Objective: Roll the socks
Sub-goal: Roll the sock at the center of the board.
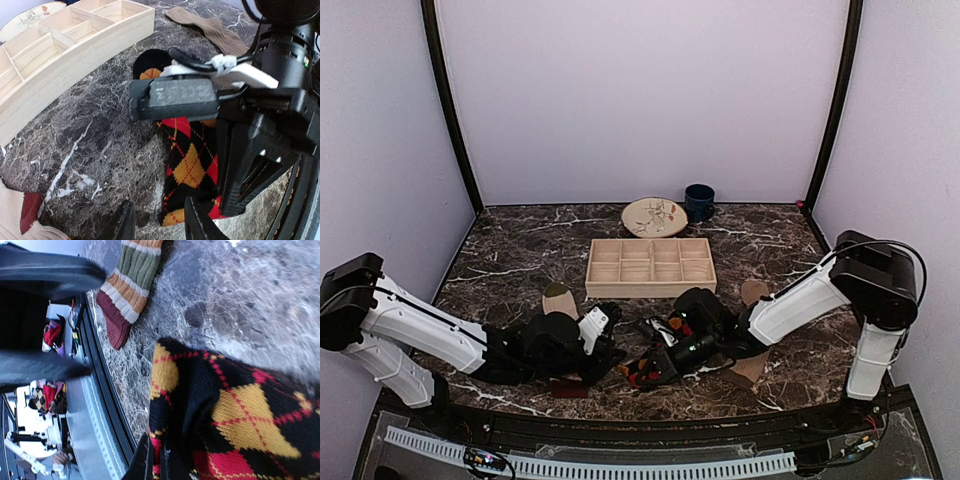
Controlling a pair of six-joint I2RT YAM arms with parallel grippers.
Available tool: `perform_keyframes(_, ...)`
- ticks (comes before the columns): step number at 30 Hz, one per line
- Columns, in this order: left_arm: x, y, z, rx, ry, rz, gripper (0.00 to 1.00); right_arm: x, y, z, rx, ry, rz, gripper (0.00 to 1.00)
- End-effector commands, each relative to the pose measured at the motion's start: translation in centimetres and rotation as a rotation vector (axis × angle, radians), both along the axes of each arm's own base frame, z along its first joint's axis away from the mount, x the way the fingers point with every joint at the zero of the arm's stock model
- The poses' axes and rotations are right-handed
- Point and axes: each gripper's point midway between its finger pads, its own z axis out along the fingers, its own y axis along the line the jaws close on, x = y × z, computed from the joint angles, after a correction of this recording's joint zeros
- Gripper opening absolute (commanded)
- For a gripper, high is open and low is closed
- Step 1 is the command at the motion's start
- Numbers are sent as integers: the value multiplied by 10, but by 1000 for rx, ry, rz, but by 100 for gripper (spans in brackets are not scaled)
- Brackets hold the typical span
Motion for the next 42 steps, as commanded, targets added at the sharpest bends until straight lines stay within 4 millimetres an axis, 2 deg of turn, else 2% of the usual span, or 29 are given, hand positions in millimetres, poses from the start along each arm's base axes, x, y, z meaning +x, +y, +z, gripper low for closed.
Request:
perform_keyframes(1,2,32,-32,196,-47,20,37,-5,-7,16,48,-1,-32,2)
perform_keyframes(10,-5,19,-25,169,-55,-49,37,-1,-28,22,64,38,-150,2)
perform_keyframes(18,-12,8,-23,179,-65,-103,37,8,-44,6,74,116,-224,2)
perform_keyframes(29,-18,-9,-14,185,-94,-151,38,7,-38,-13,56,175,-217,3)
perform_keyframes(33,-19,-18,-20,216,-87,-172,39,8,-39,-15,45,171,-218,3)
perform_keyframes(37,-17,-26,-34,282,-81,-170,39,9,-38,-16,31,157,-219,3)
perform_keyframes(42,-12,-26,-54,341,-70,-139,39,9,-39,-17,19,143,-216,3)
